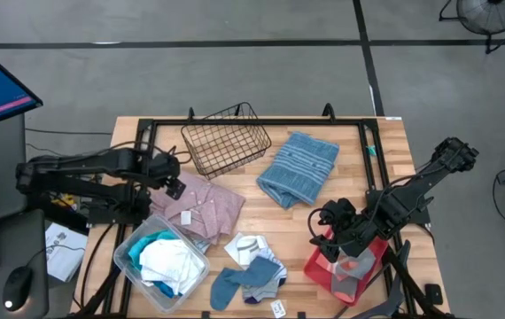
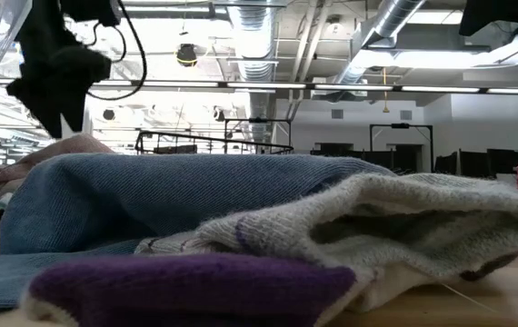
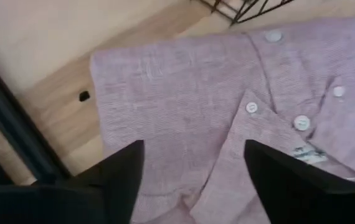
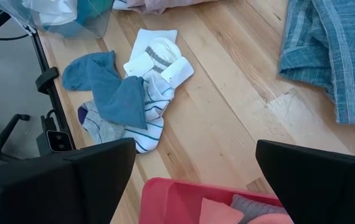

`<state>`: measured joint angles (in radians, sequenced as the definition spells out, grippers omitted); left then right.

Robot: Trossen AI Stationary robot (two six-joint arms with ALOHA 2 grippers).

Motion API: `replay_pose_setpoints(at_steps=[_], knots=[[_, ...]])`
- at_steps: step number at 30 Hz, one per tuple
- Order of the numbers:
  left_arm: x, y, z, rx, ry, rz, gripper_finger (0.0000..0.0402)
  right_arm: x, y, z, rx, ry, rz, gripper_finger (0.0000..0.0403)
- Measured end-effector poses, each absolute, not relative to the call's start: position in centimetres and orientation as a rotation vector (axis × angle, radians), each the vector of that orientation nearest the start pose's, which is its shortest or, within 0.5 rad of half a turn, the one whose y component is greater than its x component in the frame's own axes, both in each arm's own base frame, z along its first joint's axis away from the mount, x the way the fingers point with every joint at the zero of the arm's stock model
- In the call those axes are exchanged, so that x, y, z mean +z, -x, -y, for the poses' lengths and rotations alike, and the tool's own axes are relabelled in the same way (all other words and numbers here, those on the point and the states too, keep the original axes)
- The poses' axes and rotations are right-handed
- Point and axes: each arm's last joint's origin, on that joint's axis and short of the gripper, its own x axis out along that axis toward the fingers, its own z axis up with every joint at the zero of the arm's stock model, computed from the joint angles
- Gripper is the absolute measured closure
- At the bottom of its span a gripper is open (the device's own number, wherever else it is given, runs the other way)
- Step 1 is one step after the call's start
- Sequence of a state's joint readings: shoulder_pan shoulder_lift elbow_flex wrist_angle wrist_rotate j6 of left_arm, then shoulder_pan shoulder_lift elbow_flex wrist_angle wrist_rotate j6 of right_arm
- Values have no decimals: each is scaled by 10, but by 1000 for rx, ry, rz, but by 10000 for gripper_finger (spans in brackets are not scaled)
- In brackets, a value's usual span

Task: Pick & Place Cloths
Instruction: Put the pink polo shirt into the black mesh basket

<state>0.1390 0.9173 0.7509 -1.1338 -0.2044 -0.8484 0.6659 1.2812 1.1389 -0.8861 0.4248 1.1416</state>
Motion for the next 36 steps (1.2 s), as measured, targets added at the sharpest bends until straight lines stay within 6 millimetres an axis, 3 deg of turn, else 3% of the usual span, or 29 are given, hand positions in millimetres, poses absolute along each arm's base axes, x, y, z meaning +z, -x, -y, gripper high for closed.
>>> replay_pose_setpoints(at_steps=[5,10,22,36], knots=[[224,-130,-26,869,680,-1128,78,301,-199,-141,-292,-529,-860,75],[216,-129,-30,911,717,-1114,54,301,-199,-142,-291,-530,-859,75],[188,-126,-43,943,816,-1086,61,301,-200,-142,-290,-534,-857,75],[145,-120,-40,871,922,-1098,61,301,-200,-142,-290,-535,-856,75]])
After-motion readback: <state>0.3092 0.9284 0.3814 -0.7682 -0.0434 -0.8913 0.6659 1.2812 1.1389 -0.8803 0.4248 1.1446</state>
